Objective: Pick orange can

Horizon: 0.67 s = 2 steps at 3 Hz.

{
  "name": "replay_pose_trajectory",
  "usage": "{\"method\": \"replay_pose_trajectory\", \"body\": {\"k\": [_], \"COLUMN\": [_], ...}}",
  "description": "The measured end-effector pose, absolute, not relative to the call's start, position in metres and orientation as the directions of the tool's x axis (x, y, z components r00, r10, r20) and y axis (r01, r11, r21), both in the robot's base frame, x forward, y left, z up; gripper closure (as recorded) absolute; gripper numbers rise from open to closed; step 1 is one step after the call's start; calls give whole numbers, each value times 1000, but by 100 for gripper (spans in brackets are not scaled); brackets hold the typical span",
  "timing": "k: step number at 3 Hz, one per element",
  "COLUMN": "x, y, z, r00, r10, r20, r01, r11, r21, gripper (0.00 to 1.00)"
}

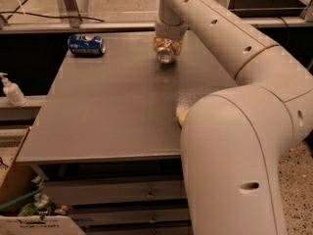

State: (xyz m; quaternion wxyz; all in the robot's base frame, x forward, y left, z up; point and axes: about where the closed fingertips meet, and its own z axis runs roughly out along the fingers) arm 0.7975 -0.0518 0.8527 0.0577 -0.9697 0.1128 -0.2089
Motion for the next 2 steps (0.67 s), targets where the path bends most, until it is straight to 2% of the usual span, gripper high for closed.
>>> {"method": "replay_pose_trajectory", "body": {"k": [1, 2], "x": [772, 735], "y": [-36, -16], "z": [865, 878], "r00": [889, 889], "r10": [-229, -259], "r20": [397, 378], "r01": [-150, -127], "r11": [-964, -932], "r21": [-220, -340], "gripper": [100, 100]}}
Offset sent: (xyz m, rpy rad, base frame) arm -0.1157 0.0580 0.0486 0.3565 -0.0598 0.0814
